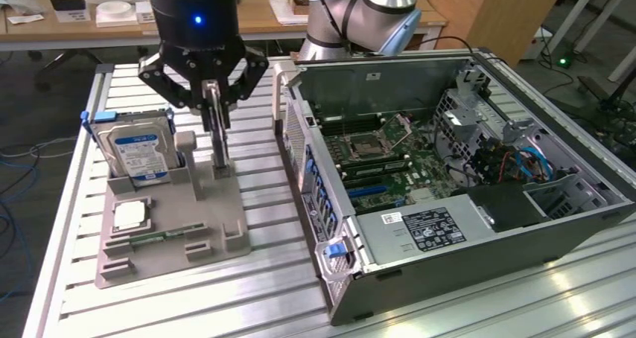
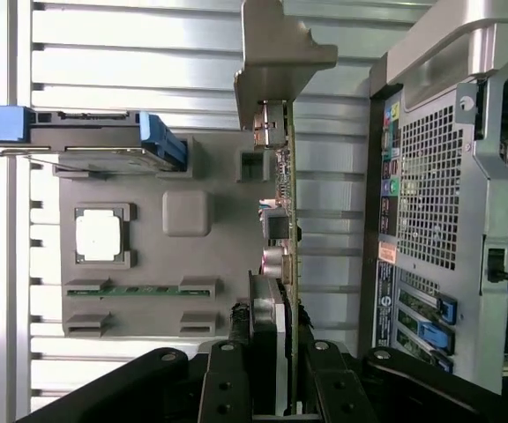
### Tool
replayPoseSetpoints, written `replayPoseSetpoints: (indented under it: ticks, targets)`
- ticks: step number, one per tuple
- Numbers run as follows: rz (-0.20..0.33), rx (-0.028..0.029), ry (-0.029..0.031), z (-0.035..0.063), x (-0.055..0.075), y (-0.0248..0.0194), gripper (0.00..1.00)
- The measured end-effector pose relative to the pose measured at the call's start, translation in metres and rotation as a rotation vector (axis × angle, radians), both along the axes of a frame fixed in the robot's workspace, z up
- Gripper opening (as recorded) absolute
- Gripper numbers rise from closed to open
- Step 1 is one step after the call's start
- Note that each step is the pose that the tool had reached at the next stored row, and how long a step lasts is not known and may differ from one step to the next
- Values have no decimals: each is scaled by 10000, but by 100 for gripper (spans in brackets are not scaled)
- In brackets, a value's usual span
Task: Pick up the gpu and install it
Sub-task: 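Pick up the gpu and move the gpu toward the slot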
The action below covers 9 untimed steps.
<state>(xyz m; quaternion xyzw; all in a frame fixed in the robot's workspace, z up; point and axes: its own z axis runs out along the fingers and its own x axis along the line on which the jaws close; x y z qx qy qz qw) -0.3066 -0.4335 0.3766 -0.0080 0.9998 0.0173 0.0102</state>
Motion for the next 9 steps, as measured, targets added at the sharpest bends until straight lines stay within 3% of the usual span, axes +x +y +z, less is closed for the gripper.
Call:
replayPoseSetpoints:
  ticks: [9]
  targets:
    - [-23, 0, 0, 269, 0, 0, 28]
